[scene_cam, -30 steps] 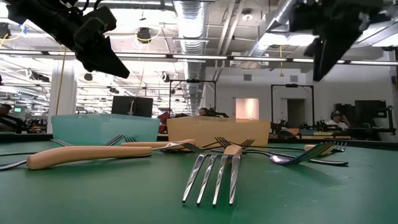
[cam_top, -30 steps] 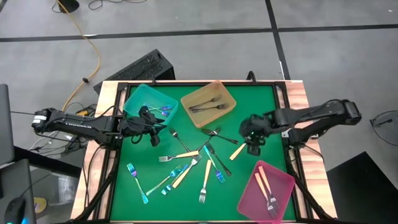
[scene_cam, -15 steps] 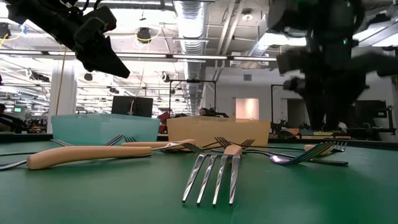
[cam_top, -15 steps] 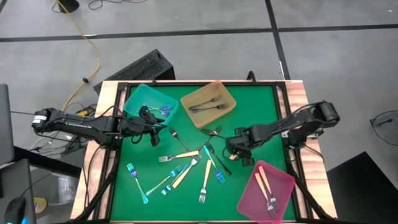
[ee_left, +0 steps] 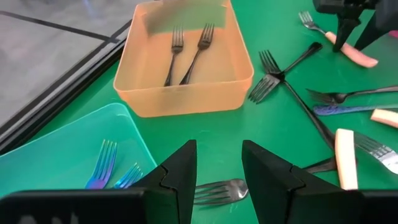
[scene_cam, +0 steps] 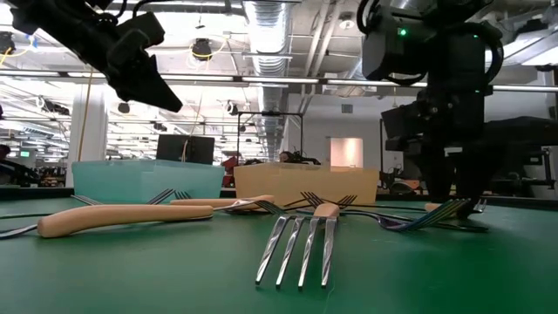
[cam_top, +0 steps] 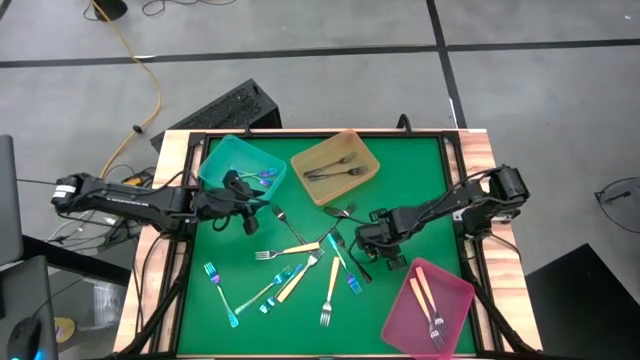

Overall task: Sort silverware by color (type)
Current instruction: Put the yellow fork into the pink bin

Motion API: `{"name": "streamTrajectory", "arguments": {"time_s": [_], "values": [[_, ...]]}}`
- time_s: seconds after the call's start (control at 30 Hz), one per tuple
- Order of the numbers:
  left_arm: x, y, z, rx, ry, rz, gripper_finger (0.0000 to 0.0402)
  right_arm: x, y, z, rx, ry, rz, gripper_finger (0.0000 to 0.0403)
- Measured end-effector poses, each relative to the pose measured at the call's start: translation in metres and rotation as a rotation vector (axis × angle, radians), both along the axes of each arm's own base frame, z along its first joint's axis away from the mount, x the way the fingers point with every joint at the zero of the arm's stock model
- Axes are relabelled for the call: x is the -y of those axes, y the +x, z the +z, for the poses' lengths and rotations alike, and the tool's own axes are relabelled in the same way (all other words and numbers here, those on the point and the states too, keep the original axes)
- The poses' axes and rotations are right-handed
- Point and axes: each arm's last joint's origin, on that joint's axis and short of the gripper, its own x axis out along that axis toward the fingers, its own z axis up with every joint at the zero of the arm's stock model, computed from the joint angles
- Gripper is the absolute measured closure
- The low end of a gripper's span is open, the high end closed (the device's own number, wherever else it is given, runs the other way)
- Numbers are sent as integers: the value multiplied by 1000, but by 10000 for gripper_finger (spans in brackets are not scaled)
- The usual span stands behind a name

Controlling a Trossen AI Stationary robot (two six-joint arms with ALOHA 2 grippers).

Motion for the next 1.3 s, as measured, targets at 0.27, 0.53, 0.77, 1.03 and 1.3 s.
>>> {"name": "streamTrajectory", "arguments": {"time_s": [0.27, 0.53, 0.77, 1.03, 1.3], "values": [[0, 10, -12, -62, -11, 11, 287, -2, 3, -1, 32, 46, 27, 269], [0, 16, -8, -3, 4, -4, 287, 0, 2, -5, 43, 56, -18, 319], [0, 12, 1, 54, 16, -14, 287, 0, 1, 0, 79, 58, -56, 319], [2, 3, 13, 129, -16, -63, 287, 5, -2, 30, 227, 43, -119, 320], [1, -8, 24, 195, -8, -63, 287, 10, -9, 69, 441, 33, -186, 320]]}}
